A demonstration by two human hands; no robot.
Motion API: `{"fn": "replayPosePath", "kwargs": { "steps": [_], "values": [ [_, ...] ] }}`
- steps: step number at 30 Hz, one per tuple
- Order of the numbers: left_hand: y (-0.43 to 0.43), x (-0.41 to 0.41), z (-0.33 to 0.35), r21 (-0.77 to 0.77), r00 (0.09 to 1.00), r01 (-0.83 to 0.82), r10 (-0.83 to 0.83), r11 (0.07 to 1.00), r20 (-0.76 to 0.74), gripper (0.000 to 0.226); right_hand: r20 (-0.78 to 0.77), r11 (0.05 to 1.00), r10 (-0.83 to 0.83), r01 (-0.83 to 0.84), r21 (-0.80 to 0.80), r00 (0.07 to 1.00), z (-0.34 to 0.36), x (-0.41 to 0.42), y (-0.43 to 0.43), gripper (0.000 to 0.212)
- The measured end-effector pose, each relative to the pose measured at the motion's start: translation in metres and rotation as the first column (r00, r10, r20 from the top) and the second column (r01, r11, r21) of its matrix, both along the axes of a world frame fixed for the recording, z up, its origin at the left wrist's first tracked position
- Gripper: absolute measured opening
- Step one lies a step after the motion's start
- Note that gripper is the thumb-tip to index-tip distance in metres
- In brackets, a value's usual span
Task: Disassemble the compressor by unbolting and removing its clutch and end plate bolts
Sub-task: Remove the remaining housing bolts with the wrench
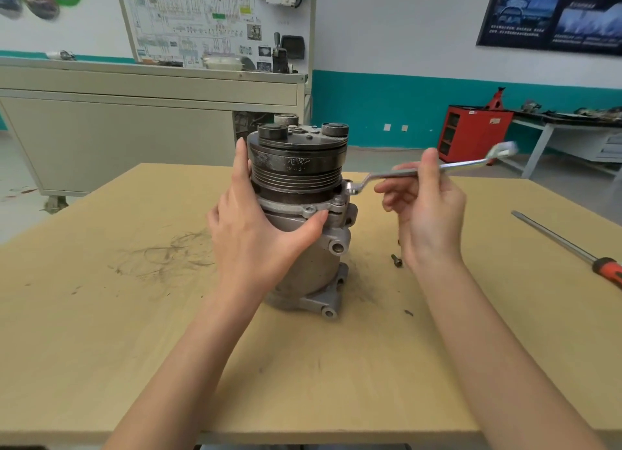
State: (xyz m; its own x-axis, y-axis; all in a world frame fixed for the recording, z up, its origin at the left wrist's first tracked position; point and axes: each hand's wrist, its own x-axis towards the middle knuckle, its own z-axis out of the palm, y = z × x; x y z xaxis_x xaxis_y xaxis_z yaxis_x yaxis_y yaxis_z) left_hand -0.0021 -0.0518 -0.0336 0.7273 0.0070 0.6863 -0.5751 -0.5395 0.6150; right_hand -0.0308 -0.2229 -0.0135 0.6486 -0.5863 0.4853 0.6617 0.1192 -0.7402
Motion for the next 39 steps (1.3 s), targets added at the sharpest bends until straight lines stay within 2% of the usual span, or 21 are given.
{"fn": "replayPosePath", "kwargs": {
  "steps": [2, 4, 6, 8, 11, 12, 14, 16, 18, 21, 24, 27, 30, 35, 37, 39],
  "values": [
    [0.000, 0.000, 0.000, 0.004, 1.000, 0.007, -0.007, 1.000, 0.001, 0.118, 0.111, 0.955, -0.172, 0.193, -0.224, 0.979, -0.003, -0.009, 0.007, 0.036],
    [0.000, 0.001, 0.000, 0.007, 1.000, 0.007, -0.007, 1.000, 0.004, 0.118, 0.268, 0.861, -0.222, 0.317, -0.397, 0.938, -0.006, -0.015, 0.014, 0.033],
    [0.000, 0.001, -0.001, 0.010, 1.000, 0.004, -0.004, 1.000, 0.003, 0.118, 0.412, 0.725, -0.232, 0.439, -0.530, 0.881, -0.010, -0.018, 0.017, 0.031],
    [0.000, 0.001, -0.001, 0.009, 1.000, 0.004, -0.004, 1.000, 0.007, 0.118, 0.489, 0.641, -0.215, 0.500, -0.583, 0.846, -0.012, -0.018, 0.018, 0.029],
    [0.000, 0.001, 0.000, 0.006, 1.000, 0.006, -0.006, 1.000, 0.015, 0.118, 0.528, 0.598, -0.211, 0.536, -0.596, 0.823, -0.016, -0.017, 0.019, 0.030],
    [0.000, 0.001, 0.000, 0.005, 1.000, 0.007, -0.007, 1.000, 0.016, 0.117, 0.516, 0.613, -0.211, 0.524, -0.592, 0.830, -0.018, -0.017, 0.020, 0.030],
    [0.000, 0.001, 0.000, 0.001, 1.000, 0.009, -0.009, 1.000, 0.011, 0.118, 0.426, 0.727, -0.214, 0.435, -0.531, 0.879, -0.020, -0.016, 0.023, 0.029],
    [0.000, 0.001, 0.000, -0.001, 1.000, 0.011, -0.011, 1.000, 0.008, 0.117, 0.246, 0.903, -0.159, 0.242, -0.355, 0.956, -0.016, -0.014, 0.023, 0.030],
    [0.000, 0.000, 0.000, -0.001, 1.000, 0.010, -0.010, 1.000, 0.006, 0.117, 0.063, 0.992, 0.013, -0.005, -0.125, 0.998, -0.010, -0.008, 0.018, 0.036],
    [-0.001, -0.001, 0.000, -0.005, 1.000, 0.009, -0.009, 1.000, 0.008, 0.117, -0.119, 0.951, 0.299, -0.286, 0.114, 0.947, -0.001, 0.004, 0.012, 0.041],
    [-0.001, -0.001, 0.000, -0.010, 1.000, 0.009, -0.009, 1.000, 0.012, 0.116, -0.136, 0.935, 0.328, -0.302, 0.185, 0.935, 0.006, 0.006, 0.004, 0.044],
    [0.000, -0.001, 0.000, -0.002, 1.000, 0.010, -0.010, 1.000, 0.010, 0.116, 0.006, 0.960, 0.259, -0.258, 0.108, 0.966, 0.012, -0.005, -0.003, 0.045],
    [0.000, 0.000, 0.001, -0.003, 1.000, 0.009, -0.009, 1.000, 0.018, 0.117, 0.109, 0.989, 0.116, -0.105, -0.104, 0.987, 0.010, -0.014, 0.009, 0.040],
    [0.000, 0.000, 0.000, -0.006, 1.000, 0.007, -0.007, 1.000, 0.024, 0.117, 0.282, 0.881, -0.039, 0.166, -0.444, 0.959, -0.009, -0.023, 0.028, 0.028],
    [0.000, 0.000, 0.000, 0.001, 1.000, 0.002, -0.002, 1.000, 0.028, 0.117, 0.354, 0.837, -0.065, 0.244, -0.490, 0.933, -0.016, -0.024, 0.032, 0.025],
    [0.000, 0.000, 0.000, 0.005, 1.000, 0.000, 0.000, 1.000, 0.029, 0.117, 0.376, 0.835, -0.087, 0.274, -0.477, 0.922, -0.020, -0.021, 0.036, 0.023]
  ]
}}
